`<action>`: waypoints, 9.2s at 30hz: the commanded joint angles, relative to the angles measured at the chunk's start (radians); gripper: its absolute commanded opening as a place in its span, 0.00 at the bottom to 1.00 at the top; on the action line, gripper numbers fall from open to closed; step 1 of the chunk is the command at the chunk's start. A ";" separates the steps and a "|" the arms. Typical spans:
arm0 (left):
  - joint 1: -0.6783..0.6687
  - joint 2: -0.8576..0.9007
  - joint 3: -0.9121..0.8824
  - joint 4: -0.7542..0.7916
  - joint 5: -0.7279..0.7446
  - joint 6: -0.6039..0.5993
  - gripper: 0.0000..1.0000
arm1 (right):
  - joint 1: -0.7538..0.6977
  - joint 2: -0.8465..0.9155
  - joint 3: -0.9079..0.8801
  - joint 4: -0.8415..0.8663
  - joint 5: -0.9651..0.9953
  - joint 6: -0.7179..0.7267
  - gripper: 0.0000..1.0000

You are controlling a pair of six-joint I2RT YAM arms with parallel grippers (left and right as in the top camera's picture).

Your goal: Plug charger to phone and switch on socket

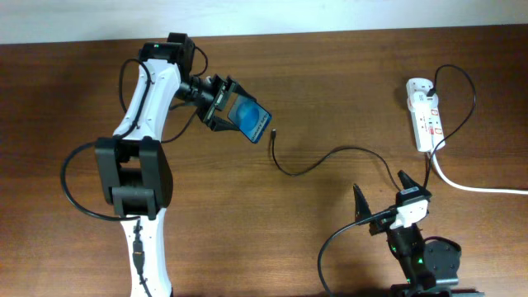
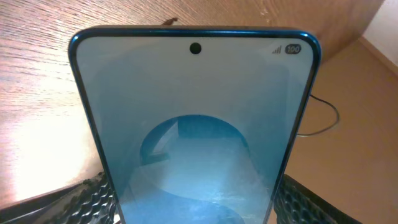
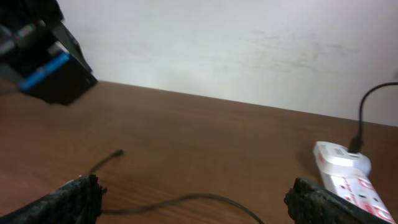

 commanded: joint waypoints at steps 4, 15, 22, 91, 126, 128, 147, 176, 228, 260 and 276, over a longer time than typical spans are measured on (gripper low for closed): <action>0.011 -0.006 0.028 -0.005 0.300 -0.013 0.00 | 0.006 0.197 0.160 -0.056 -0.070 0.112 0.98; 0.031 -0.006 0.028 -0.056 0.362 -0.013 0.00 | 0.005 0.518 0.380 -0.162 -0.189 0.112 0.98; 0.069 -0.006 0.028 -0.055 0.166 0.019 0.00 | 0.005 0.793 0.752 -0.501 -0.219 0.111 0.98; 0.094 -0.006 0.028 -0.124 -0.183 -0.353 0.00 | 0.446 1.932 1.444 -0.264 -0.424 0.894 0.51; 0.034 -0.006 0.028 -0.124 -0.079 -0.308 0.99 | 0.493 1.929 1.444 -0.302 -0.285 0.919 0.04; 0.036 -0.006 0.028 -0.099 -0.045 -0.244 0.99 | 0.473 1.907 1.444 -0.311 -0.285 0.916 0.04; 0.060 -0.006 0.028 0.165 0.360 0.314 1.00 | 0.172 1.263 1.324 -0.623 -0.160 0.819 0.04; -0.021 -0.006 0.028 0.573 0.394 0.134 0.79 | 0.359 1.575 0.919 0.589 0.086 1.765 0.04; -0.178 -0.006 0.028 1.077 0.299 -0.376 0.00 | 0.371 1.575 0.919 0.527 0.195 1.884 0.07; 0.156 -0.006 0.028 1.069 0.473 -0.315 0.00 | 0.201 1.575 1.085 -0.320 -0.146 0.803 0.76; 0.189 -0.006 0.028 1.069 0.593 -0.319 0.00 | 0.328 1.814 1.474 -0.659 -0.068 0.592 0.64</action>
